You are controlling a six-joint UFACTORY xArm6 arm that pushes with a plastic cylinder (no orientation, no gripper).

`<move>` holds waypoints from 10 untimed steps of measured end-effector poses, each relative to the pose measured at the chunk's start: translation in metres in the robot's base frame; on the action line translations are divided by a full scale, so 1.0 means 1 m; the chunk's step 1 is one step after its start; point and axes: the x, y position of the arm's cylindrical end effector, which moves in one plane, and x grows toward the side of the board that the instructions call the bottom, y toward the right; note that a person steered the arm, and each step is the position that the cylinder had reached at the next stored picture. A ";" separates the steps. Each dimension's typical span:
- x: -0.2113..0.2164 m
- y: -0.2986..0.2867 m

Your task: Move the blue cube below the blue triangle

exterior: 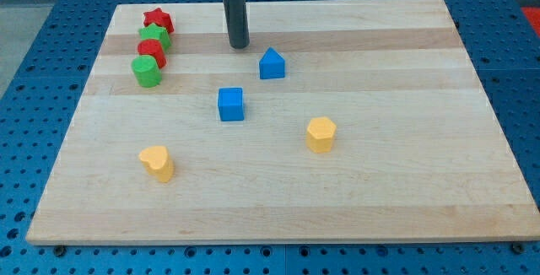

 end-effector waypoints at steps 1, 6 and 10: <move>0.036 0.000; 0.183 -0.049; 0.129 0.007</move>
